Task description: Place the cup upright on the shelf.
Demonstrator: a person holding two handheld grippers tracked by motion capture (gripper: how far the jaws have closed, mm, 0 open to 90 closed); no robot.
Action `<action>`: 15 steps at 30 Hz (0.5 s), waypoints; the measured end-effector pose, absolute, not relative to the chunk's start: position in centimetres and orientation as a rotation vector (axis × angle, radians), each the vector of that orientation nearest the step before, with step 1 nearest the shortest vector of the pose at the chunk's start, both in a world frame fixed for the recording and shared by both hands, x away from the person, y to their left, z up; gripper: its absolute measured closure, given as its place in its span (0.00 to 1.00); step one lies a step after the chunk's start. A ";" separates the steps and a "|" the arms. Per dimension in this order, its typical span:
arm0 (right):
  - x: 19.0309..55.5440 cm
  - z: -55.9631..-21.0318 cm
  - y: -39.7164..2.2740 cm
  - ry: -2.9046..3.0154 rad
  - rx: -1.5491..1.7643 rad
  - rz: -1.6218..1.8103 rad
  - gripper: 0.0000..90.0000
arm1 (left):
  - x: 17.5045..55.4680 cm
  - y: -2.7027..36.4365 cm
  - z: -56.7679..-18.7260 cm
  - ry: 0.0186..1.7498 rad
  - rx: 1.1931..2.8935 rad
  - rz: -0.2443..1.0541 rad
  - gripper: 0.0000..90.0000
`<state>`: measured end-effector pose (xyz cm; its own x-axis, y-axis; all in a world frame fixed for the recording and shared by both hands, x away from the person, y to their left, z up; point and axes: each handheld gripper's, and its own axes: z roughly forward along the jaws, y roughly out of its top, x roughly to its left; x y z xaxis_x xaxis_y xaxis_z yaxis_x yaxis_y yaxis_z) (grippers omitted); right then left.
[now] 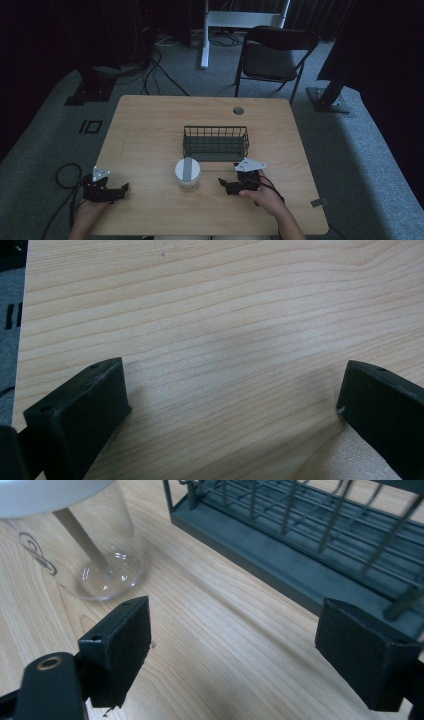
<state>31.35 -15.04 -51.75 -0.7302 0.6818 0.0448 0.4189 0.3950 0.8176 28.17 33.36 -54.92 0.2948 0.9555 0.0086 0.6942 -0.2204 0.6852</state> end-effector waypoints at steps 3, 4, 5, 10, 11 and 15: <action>31.3 -51.6 -14.4 2.372 0.926 1.268 0.16 | 28.2 33.4 -54.9 1.466 1.994 0.591 0.00; 31.2 -51.6 -14.2 2.373 0.923 1.276 0.16 | 28.2 33.4 -54.9 1.466 1.994 0.591 0.00; 31.2 -51.6 -14.2 2.373 0.923 1.276 0.16 | 28.2 33.4 -54.9 1.466 1.994 0.591 0.00; 30.9 -51.8 -12.8 2.411 0.849 1.308 0.17 | 28.2 33.4 -54.9 1.465 1.994 0.591 0.00; 30.9 -51.9 -12.5 2.415 0.841 1.312 0.17 | 28.2 33.4 -54.9 1.465 1.994 0.591 0.00; 30.8 -52.0 -11.9 2.426 0.811 1.329 0.17 | 28.2 33.4 -54.9 1.465 1.995 0.590 0.00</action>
<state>30.79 -11.89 -51.97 -0.8108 0.5840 0.0394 0.3476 0.4262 0.8352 28.18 33.38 -54.92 0.2962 0.9551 0.0086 0.6940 -0.2214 0.6851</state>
